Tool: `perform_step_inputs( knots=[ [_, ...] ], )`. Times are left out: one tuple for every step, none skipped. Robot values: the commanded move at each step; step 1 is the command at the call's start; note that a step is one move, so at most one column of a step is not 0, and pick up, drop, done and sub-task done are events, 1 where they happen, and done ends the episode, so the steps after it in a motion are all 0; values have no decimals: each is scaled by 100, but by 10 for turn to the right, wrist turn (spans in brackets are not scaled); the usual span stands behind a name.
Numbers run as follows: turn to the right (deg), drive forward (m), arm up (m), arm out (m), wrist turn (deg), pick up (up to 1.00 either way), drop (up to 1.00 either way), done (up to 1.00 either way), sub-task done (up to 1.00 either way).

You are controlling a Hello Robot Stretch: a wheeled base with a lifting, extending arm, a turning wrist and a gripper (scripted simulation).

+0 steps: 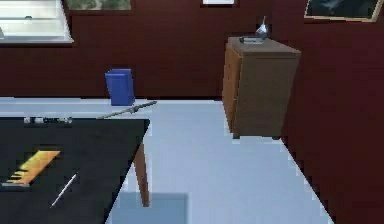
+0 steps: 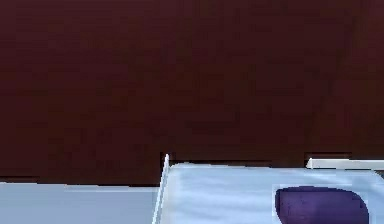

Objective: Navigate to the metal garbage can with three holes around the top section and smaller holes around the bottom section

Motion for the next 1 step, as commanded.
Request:
perform_step_inputs(
  knots=[
    [0,100,0,0,0,0,0,0,0]
  ],
)
